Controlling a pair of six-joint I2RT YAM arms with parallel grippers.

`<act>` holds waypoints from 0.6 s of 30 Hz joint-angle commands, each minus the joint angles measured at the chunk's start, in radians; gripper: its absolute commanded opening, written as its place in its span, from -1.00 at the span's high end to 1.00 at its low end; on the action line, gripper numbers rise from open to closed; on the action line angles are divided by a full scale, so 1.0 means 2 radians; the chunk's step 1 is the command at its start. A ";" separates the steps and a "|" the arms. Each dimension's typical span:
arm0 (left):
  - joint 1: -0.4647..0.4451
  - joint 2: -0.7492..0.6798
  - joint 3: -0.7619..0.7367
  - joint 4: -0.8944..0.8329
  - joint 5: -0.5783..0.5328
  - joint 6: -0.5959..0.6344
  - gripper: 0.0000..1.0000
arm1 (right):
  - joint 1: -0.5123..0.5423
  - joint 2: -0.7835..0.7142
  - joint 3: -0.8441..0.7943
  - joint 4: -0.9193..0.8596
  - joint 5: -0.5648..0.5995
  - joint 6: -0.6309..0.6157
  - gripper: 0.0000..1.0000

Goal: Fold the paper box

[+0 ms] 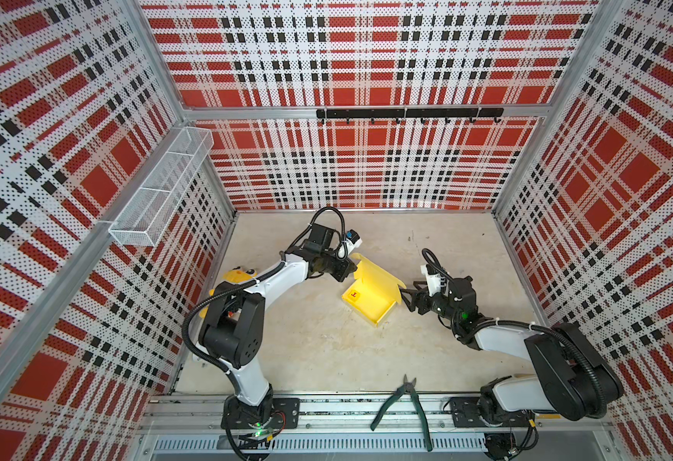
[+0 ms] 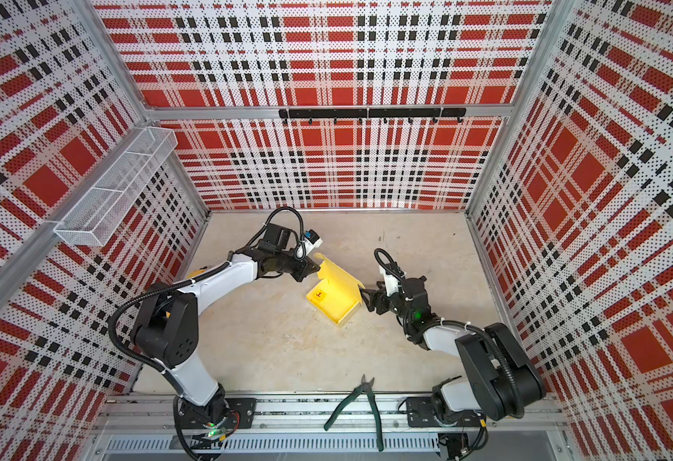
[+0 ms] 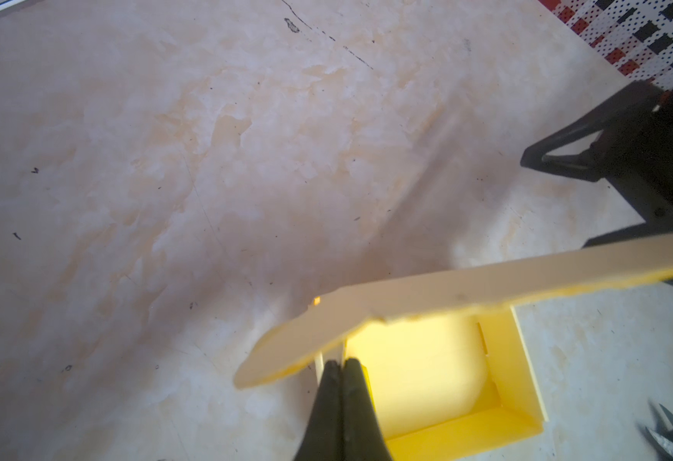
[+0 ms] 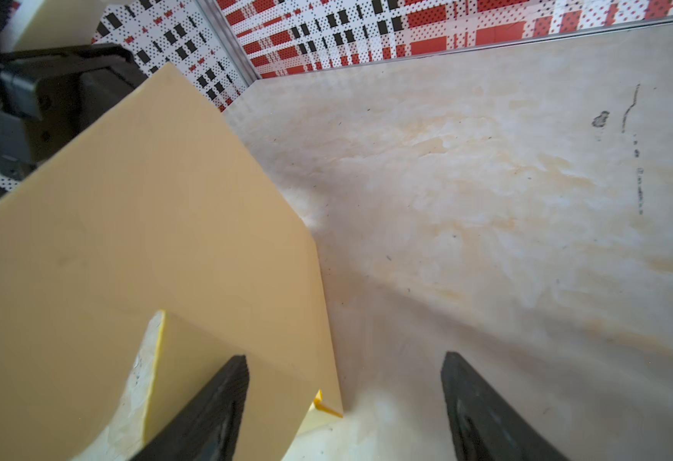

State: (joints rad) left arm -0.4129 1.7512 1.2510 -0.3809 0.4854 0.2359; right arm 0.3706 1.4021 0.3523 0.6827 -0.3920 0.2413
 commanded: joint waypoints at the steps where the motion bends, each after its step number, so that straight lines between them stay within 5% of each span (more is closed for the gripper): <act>1: 0.000 0.006 0.010 -0.008 0.000 -0.002 0.94 | 0.010 0.009 -0.017 0.086 -0.017 0.011 -0.56; 18: 0.000 -0.005 0.001 -0.006 0.000 -0.001 0.95 | 0.074 0.129 -0.029 0.268 -0.077 0.013 -0.55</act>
State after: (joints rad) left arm -0.4129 1.7515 1.2514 -0.3828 0.4843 0.2363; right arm 0.4873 1.6394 0.3035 1.0847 -0.5106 0.2810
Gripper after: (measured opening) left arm 0.042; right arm 0.774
